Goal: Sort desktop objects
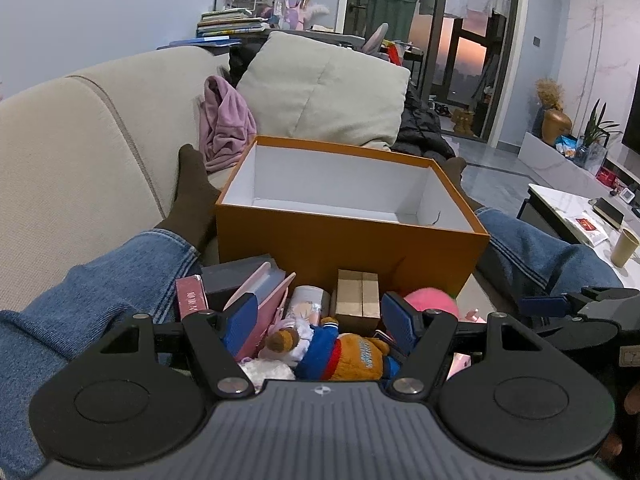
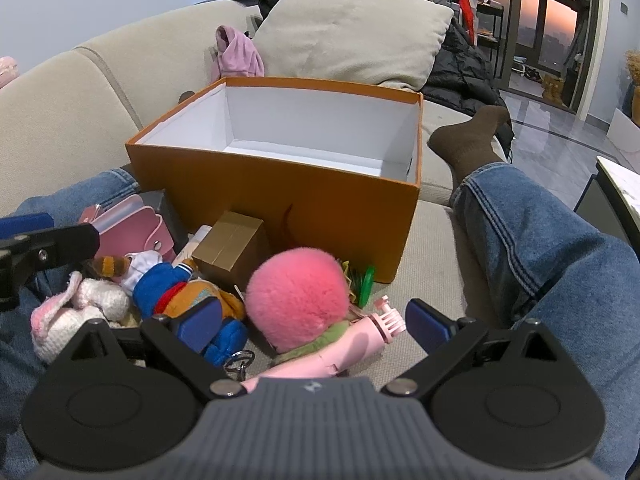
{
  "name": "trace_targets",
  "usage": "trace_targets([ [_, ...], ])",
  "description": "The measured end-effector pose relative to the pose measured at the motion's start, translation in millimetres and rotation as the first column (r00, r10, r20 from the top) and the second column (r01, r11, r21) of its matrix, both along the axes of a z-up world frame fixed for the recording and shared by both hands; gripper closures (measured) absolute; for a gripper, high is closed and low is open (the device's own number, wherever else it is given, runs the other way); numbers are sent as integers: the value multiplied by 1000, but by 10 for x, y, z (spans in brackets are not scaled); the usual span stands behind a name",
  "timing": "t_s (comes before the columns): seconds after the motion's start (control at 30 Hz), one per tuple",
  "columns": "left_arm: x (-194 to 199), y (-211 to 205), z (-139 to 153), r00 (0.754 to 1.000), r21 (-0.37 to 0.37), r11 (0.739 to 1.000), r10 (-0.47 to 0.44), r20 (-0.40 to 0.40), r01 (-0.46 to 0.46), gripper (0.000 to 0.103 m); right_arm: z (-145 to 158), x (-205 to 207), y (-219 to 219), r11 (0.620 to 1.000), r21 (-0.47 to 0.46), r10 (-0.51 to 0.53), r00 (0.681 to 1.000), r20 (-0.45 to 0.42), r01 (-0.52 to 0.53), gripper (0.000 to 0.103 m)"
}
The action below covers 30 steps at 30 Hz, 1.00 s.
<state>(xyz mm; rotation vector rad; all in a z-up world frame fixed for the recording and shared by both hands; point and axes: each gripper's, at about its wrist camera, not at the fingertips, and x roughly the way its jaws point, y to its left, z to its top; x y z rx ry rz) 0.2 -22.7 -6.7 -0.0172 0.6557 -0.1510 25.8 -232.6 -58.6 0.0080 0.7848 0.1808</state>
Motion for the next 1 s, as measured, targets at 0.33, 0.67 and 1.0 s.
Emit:
trace_targets([
  [0.33, 63, 78, -29, 999, 48, 999, 9, -31, -8, 22, -49, 75, 109, 998, 8, 70, 997, -29, -70, 21],
  [0.67, 289, 340, 30, 997, 107, 993, 52, -50, -46, 36, 9, 438, 298, 978, 121, 181, 979, -89, -170, 46],
  [1.0, 623, 292, -193, 991, 127, 991, -25, -133, 42, 36, -64, 898, 467, 977, 165, 163, 974, -159, -136, 47],
])
